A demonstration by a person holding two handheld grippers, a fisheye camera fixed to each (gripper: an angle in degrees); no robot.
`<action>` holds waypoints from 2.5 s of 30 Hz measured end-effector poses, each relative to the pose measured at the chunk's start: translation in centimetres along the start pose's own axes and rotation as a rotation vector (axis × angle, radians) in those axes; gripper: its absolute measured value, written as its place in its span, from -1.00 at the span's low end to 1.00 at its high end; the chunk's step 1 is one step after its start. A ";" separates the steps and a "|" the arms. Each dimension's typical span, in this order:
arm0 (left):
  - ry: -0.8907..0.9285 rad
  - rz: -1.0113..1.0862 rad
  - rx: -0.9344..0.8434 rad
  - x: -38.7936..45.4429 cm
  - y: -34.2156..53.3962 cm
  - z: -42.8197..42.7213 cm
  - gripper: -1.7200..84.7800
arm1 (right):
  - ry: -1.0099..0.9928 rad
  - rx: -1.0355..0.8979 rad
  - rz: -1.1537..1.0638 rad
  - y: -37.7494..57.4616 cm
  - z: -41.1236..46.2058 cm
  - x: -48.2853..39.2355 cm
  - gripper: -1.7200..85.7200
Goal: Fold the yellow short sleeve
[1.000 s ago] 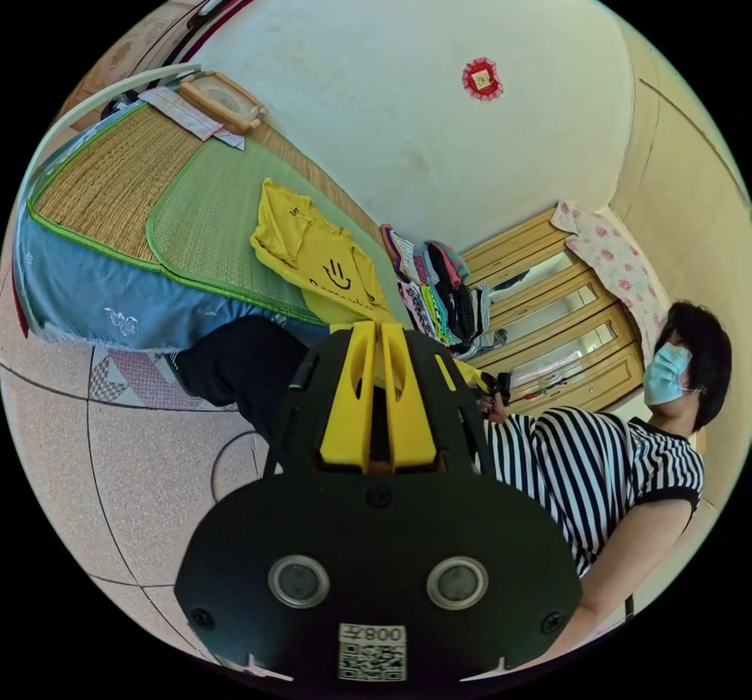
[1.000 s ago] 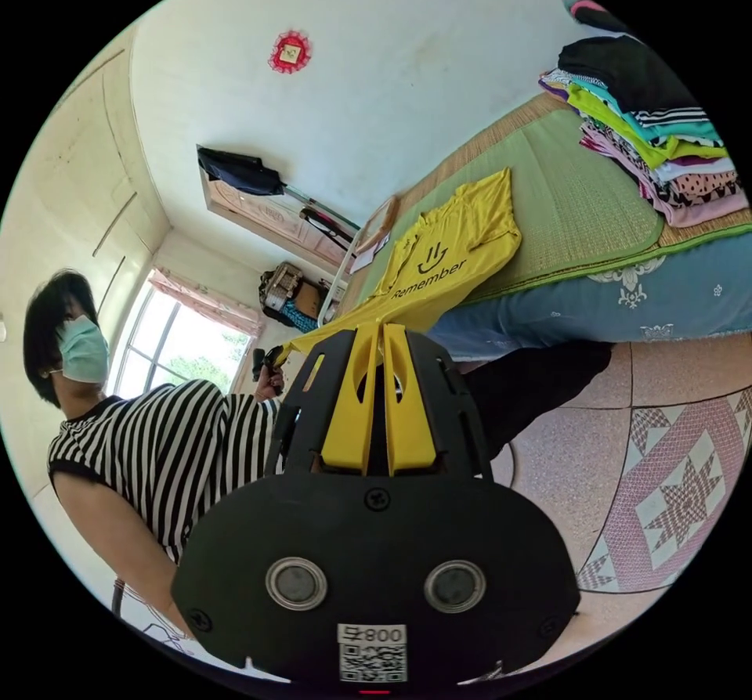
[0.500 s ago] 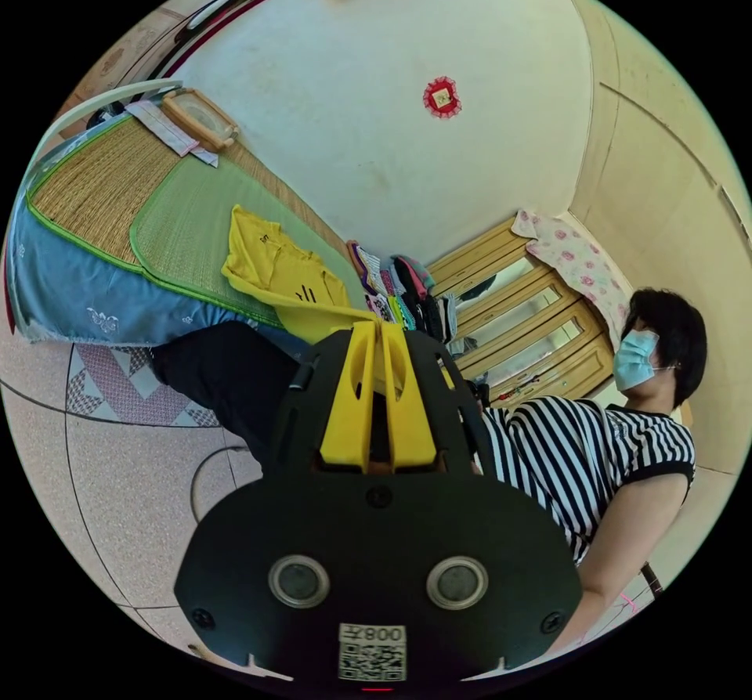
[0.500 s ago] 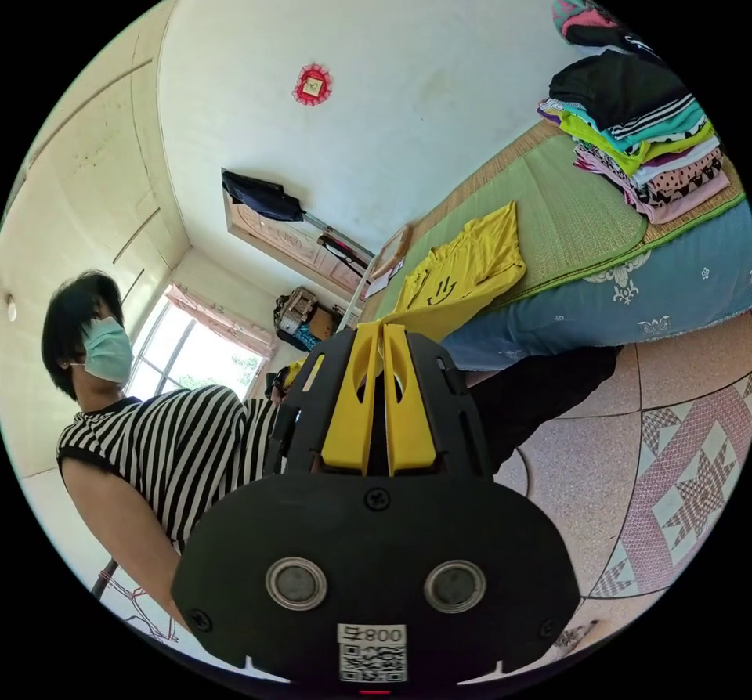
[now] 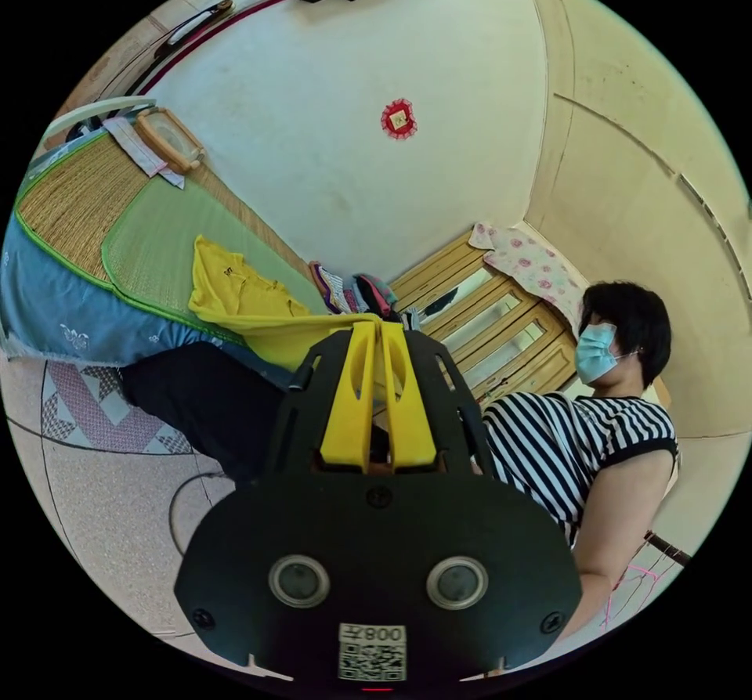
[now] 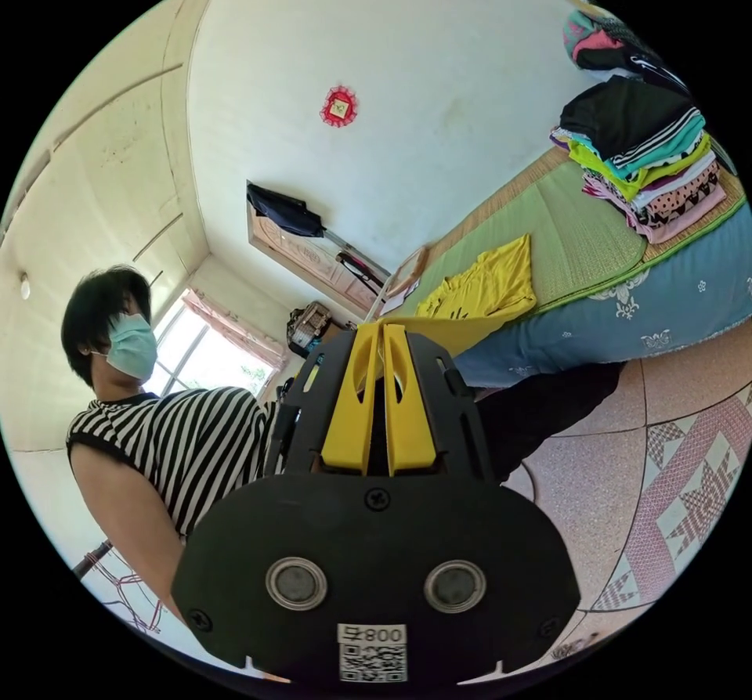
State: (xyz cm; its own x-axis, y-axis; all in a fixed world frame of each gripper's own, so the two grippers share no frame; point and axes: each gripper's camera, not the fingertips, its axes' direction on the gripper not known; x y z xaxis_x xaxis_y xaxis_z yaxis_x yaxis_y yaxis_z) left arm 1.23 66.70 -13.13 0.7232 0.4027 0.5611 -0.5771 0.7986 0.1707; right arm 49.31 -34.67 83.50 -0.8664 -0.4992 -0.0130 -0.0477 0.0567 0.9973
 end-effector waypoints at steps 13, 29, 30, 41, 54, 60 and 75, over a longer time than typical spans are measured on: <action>0.052 0.001 -0.003 -0.5 2.4 0.7 -0.94 | -0.006 0.014 0.005 1.6 0.1 0.7 -0.95; 0.076 0.000 0.002 -1.3 1.7 2.4 -0.94 | -0.023 0.033 0.004 2.5 0.7 0.0 -0.95; 0.077 -0.002 0.001 -1.4 1.7 2.5 -0.94 | -0.025 0.033 0.007 2.6 0.8 -0.1 -0.95; 0.096 -0.022 0.033 -2.8 0.8 4.0 -0.94 | -0.030 0.027 0.028 3.6 1.9 -0.6 -0.95; 0.114 -0.082 0.050 -5.1 -1.5 8.0 -0.94 | -0.034 0.003 0.068 1.0 4.4 0.7 -0.95; 0.108 -0.090 0.039 -5.7 -4.2 10.5 -0.94 | -0.042 0.002 0.078 -0.9 5.7 1.3 -0.95; 0.092 -0.101 0.001 -8.7 -14.1 18.7 -0.94 | -0.035 -0.022 0.092 -9.1 10.0 4.0 -0.95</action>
State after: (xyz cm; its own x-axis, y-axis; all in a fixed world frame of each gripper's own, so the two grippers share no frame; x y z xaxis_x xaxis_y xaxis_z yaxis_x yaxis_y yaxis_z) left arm -4.02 43.55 -5.27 0.8093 0.3601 0.4641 -0.5003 0.8366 0.2231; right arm 41.29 -28.55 73.66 -0.8836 -0.4619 0.0765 0.0433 0.0821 0.9957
